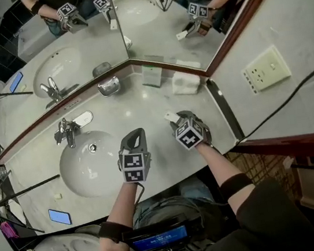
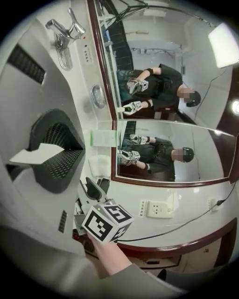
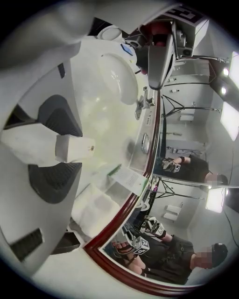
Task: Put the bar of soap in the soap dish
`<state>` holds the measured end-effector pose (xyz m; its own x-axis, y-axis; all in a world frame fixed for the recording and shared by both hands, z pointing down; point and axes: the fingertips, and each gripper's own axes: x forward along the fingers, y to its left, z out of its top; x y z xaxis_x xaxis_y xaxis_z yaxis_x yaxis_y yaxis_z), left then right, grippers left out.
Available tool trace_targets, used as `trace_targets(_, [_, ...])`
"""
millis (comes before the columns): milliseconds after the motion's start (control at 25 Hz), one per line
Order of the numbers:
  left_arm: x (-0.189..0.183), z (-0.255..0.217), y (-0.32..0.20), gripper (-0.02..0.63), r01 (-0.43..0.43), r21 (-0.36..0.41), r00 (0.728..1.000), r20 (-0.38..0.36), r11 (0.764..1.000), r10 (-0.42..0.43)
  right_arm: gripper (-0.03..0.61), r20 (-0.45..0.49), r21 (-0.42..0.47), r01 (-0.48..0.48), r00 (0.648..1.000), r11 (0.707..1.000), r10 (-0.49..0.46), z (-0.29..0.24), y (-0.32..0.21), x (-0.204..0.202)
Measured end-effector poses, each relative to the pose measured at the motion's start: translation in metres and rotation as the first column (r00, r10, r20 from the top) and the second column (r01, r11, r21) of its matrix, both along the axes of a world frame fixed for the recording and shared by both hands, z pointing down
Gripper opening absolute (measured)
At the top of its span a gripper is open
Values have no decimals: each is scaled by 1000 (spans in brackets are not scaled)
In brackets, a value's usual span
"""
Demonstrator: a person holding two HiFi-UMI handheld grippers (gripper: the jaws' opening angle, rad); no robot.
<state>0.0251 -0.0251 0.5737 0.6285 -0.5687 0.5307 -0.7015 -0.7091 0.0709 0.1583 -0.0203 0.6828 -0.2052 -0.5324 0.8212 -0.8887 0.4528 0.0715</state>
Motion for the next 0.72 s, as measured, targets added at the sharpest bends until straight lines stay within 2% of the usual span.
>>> trace_targets(440, [24,17,6,2,-40,-28,999,17,999,41,213,-139,-134,-34,990,990,16,66,33,43])
trace_targets(720, [24,17,4,2,-41,-32,999,16,999,41,232,-142,-160,-49,989,986,26,72,42,49])
